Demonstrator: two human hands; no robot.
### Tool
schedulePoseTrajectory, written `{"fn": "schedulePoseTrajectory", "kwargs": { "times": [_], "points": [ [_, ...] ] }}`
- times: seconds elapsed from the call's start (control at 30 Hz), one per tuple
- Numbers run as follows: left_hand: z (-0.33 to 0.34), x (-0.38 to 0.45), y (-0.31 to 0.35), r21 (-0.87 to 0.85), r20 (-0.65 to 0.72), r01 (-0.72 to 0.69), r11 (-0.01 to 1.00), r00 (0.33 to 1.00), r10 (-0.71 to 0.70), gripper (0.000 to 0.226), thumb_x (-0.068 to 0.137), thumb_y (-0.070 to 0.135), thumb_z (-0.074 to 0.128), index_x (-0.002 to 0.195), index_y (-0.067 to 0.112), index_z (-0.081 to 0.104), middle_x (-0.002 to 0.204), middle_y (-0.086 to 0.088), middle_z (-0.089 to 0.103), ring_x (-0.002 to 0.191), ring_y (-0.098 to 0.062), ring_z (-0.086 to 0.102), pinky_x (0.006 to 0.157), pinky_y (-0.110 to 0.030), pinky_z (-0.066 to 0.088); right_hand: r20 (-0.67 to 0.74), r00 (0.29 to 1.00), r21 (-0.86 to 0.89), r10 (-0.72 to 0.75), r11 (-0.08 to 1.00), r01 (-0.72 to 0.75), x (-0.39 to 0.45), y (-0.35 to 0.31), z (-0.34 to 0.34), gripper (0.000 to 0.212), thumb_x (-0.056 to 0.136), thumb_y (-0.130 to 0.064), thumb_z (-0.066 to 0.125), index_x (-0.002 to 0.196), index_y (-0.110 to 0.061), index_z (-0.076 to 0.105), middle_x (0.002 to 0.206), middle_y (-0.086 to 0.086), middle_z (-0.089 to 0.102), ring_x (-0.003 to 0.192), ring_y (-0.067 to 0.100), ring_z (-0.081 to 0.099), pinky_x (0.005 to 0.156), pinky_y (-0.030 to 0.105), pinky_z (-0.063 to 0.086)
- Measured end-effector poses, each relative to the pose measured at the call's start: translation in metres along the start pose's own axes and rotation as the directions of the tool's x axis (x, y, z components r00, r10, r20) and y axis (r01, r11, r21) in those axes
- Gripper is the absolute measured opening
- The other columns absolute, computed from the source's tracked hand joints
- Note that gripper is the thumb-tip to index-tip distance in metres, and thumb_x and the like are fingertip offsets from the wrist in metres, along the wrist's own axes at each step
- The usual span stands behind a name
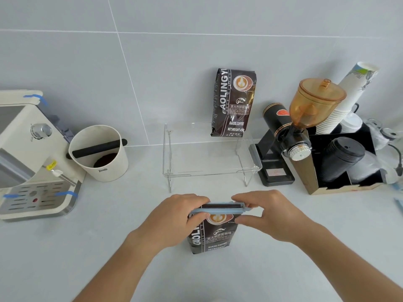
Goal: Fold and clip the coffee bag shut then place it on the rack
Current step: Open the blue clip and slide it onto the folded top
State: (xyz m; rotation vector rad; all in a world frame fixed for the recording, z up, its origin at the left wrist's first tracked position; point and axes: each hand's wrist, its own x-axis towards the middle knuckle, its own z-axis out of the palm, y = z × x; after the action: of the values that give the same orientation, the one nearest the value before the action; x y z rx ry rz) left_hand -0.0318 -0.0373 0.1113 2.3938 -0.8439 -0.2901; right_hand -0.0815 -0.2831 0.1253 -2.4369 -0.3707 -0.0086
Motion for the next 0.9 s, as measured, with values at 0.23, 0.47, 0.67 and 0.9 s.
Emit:
{"fn": "schedulePoseTrajectory", "kwargs": {
  "times": [0.23, 0.47, 0.67, 0.9],
  "points": [
    [0.003, 0.0, -0.002, 0.027, -0.022, 0.004, 1.0, 1.0, -0.003, 0.021, 0.093, 0.04, 0.05, 0.11, 0.034, 0.059, 0.09, 0.009, 0.067, 0.081, -0.014, 0.058, 0.072, -0.038, 0.051, -0.001, 1.0, -0.033, -0.005, 0.999, 0.005, 0.0, 0.003, 0.005, 0.009, 0.083, -0.023, 0.071, 0.092, -0.022, 0.072, 0.074, -0.009, 0.071, 0.064, 0.01, 0.056, 0.055, 0.007, 0.038],
    [0.001, 0.0, -0.003, 0.049, -0.027, -0.003, 0.999, 1.0, 0.004, 0.021, 0.09, 0.04, 0.049, 0.102, 0.03, 0.062, 0.085, 0.006, 0.068, 0.076, -0.015, 0.057, 0.069, -0.038, 0.05, -0.046, 0.999, -0.037, 0.012, 0.999, -0.013, -0.001, 0.001, 0.013, 0.032, 0.081, -0.046, 0.052, 0.088, -0.021, 0.07, 0.066, 0.0, 0.069, 0.059, 0.022, 0.059, 0.054, 0.035, 0.049],
    [-0.001, 0.003, -0.005, 0.042, -0.01, -0.009, 0.999, 1.0, 0.01, 0.02, 0.091, 0.041, 0.05, 0.103, 0.03, 0.063, 0.083, 0.006, 0.069, 0.073, -0.014, 0.056, 0.064, -0.032, 0.048, -0.103, 0.994, -0.097, -0.023, 0.995, 0.013, -0.003, 0.004, 0.017, 0.032, 0.083, -0.046, 0.053, 0.09, -0.019, 0.071, 0.065, 0.003, 0.07, 0.057, 0.025, 0.06, 0.048, 0.034, 0.049],
    [-0.002, 0.001, -0.009, -0.183, -0.004, 0.094, 0.979, 0.995, -0.097, 0.027, 0.084, 0.038, 0.067, 0.111, 0.032, 0.069, 0.095, 0.017, 0.074, 0.088, -0.005, 0.066, 0.075, -0.024, 0.054, -0.14, 0.988, 0.123, 0.07, 0.991, -0.053, 0.0, 0.01, 0.027, 0.04, 0.073, -0.021, 0.082, 0.11, -0.027, 0.07, 0.095, -0.022, 0.066, 0.086, -0.005, 0.06, 0.068, 0.006, 0.047]
  ]
}}
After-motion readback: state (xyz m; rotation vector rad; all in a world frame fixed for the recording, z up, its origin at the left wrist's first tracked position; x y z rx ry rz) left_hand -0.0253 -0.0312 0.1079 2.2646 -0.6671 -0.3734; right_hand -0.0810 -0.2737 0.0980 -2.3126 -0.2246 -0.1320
